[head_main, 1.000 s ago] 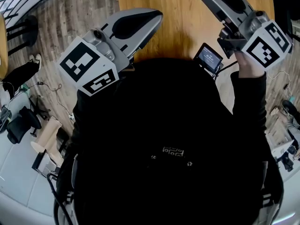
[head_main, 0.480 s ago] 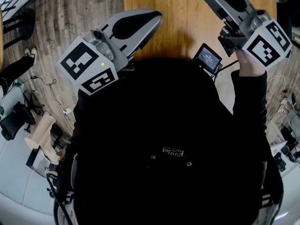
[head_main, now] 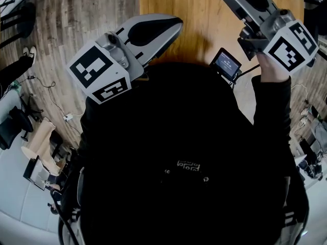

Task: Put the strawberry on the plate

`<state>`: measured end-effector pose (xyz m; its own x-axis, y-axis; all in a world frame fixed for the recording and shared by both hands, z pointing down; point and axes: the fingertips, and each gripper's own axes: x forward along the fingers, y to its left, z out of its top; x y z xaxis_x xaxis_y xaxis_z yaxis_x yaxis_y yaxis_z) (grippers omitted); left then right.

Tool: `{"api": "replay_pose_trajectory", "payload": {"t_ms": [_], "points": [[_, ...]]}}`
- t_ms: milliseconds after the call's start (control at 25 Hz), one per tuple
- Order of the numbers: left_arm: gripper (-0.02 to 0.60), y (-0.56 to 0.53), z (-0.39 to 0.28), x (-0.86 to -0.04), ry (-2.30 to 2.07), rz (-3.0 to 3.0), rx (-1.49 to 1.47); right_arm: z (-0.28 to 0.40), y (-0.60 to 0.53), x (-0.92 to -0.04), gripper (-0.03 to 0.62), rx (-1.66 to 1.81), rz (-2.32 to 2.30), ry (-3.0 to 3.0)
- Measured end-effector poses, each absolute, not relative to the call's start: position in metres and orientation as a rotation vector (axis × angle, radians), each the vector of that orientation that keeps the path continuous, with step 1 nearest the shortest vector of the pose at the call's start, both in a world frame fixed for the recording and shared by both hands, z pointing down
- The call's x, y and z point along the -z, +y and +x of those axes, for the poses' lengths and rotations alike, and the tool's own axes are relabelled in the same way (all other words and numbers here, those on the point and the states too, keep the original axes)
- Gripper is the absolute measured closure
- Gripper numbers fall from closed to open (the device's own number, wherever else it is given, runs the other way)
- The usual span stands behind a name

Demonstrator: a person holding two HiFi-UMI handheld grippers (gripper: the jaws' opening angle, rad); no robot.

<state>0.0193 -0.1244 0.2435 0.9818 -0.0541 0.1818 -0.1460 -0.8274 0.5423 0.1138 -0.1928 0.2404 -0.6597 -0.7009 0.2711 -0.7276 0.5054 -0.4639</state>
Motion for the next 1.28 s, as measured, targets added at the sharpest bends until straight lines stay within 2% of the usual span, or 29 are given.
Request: {"api": "replay_pose_trajectory", "payload": {"t_ms": [480, 680, 960, 1280], "points": [[0.581, -0.128, 0.012, -0.264, -0.149, 2.505, -0.219, 0.101, -0.212, -0.260, 0.453, -0.859, 1.204, -2.656], [0.581, -0.107, 0.016, -0.246, -0.139, 2.491, -0.216, 0.100, -0.200, -0.245, 0.453, -0.859, 1.175, -2.639], [0.581, -0.139, 0.001, -0.283, -0.166, 2.461, -0.215, 0.084, -0.243, -0.293, 0.453, -0.879, 1.131, -2.624], [0.581, -0.128, -0.005, -0.277, -0.208, 2.433, -0.194, 0.078, -0.240, -0.297, 0.452, -0.894, 1.093, -2.600]]}}
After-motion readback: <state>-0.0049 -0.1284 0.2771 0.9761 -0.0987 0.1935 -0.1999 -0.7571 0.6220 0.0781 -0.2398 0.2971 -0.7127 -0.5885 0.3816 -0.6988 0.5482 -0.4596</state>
